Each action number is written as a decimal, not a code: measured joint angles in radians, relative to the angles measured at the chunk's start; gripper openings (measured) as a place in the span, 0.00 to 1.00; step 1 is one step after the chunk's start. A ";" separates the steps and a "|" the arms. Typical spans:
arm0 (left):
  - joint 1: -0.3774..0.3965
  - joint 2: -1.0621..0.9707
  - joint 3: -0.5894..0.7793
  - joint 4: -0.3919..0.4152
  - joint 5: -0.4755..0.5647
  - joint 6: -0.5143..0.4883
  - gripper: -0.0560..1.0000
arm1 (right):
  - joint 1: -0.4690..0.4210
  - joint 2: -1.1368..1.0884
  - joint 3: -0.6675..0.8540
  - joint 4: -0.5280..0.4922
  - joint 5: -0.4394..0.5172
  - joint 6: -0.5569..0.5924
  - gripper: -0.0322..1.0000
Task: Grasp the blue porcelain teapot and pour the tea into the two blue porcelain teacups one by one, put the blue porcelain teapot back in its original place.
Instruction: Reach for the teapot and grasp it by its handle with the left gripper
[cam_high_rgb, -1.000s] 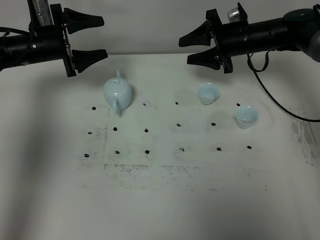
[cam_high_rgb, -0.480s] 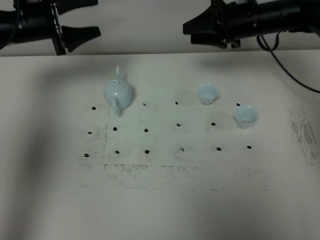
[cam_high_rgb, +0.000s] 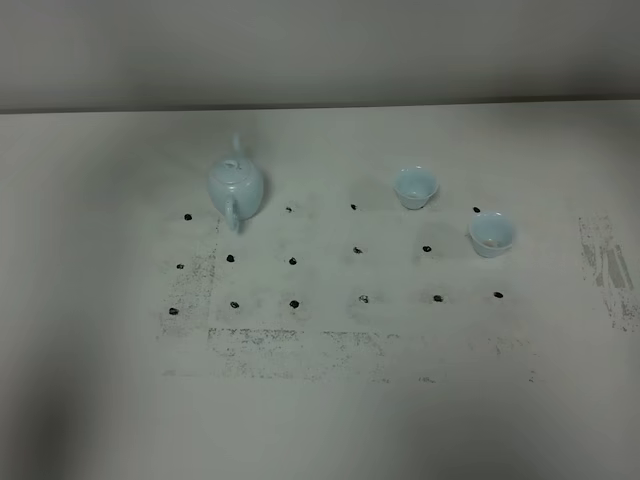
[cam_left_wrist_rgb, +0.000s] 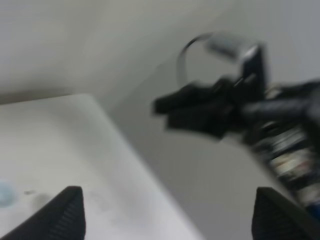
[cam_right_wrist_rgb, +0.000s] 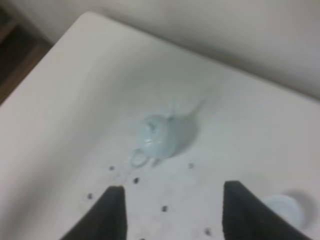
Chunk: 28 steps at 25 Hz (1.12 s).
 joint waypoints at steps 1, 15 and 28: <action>0.000 -0.057 0.000 0.066 -0.025 -0.023 0.71 | 0.000 -0.035 0.001 -0.051 0.001 0.024 0.48; 0.000 -0.272 0.016 0.589 -0.133 -0.261 0.71 | 0.001 -0.597 0.580 -0.641 -0.069 0.409 0.48; 0.000 -0.269 0.189 0.651 -0.219 -0.261 0.71 | 0.001 -1.265 1.259 -0.662 -0.214 0.470 0.47</action>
